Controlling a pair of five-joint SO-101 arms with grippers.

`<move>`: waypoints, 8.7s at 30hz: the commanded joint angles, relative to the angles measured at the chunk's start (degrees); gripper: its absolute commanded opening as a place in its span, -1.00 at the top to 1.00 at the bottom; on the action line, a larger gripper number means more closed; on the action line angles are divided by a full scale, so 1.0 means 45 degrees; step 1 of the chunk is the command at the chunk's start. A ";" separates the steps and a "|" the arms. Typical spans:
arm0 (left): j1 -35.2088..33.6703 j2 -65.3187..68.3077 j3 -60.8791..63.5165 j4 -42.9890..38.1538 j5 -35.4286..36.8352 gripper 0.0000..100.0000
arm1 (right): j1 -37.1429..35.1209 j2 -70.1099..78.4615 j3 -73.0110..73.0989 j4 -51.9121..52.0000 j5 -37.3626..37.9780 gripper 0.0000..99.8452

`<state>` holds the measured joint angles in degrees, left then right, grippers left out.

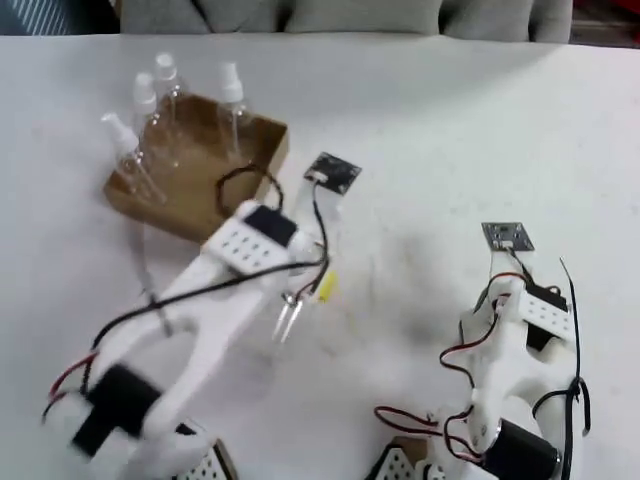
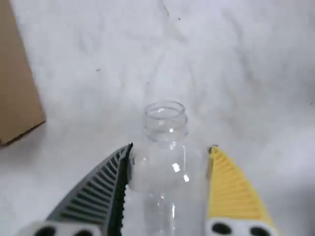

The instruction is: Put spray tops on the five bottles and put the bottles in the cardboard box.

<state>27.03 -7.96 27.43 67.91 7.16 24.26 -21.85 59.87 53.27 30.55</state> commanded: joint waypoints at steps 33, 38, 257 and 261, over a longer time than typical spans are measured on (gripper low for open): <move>-0.1944 -1.6049 1.0393 -0.7072 0.0020 0.96 | -0.7414 -0.7179 -0.4747 -0.5929 -0.3751 0.96; -0.1905 -1.8217 1.1487 -0.7092 -0.0078 0.96 | -0.9680 -0.7922 -0.4767 -0.8293 -0.3731 0.96; -0.6164 0.6105 0.6017 -2.8210 -0.1700 0.64 | -0.8215 -1.0598 0.8205 -1.1477 -0.6740 0.96; -0.6261 0.6046 0.6017 -2.8210 -0.1700 0.62 | -0.8234 -1.0598 0.8205 -1.1477 -0.6740 0.96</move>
<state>-1.45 19.38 56.00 -58.86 -0.22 -13.27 -69.49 96.35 1.14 0.75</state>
